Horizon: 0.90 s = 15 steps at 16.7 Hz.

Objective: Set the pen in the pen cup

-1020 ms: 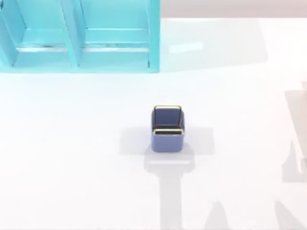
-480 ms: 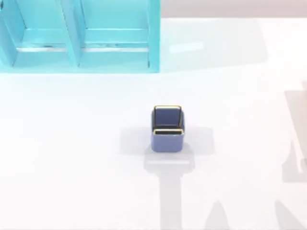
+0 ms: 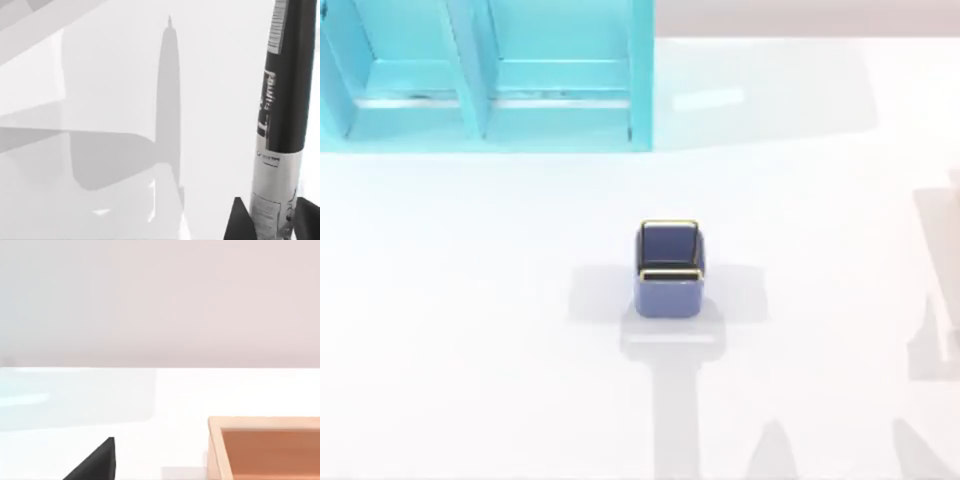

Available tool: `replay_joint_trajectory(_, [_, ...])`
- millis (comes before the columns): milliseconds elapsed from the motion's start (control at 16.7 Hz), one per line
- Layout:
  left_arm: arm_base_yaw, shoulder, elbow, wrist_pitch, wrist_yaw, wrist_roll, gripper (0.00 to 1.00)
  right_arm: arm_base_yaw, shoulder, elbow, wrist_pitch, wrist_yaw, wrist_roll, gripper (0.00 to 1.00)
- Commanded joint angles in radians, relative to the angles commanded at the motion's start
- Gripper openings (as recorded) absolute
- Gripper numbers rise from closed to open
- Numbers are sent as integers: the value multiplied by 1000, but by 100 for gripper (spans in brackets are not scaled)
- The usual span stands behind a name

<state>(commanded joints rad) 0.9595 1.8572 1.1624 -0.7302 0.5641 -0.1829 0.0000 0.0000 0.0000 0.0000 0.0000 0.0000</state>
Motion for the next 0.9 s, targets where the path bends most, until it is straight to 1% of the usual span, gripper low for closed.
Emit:
replay_joint_trajectory(240, [133, -143, 30, -297, 13, 156, 0, 0, 0, 0, 0, 0, 0, 100])
replay_joint_trajectory(420, [212, -242, 47, -453, 24, 253, 0, 0, 0, 0, 0, 0, 0, 100])
replay_joint_trajectory(600, [247, -293, 52, -512, 32, 299, 0, 0, 0, 0, 0, 0, 0, 100])
replay_joint_trajectory(900, [242, -290, 49, -511, 29, 300, 0, 0, 0, 0, 0, 0, 0, 100])
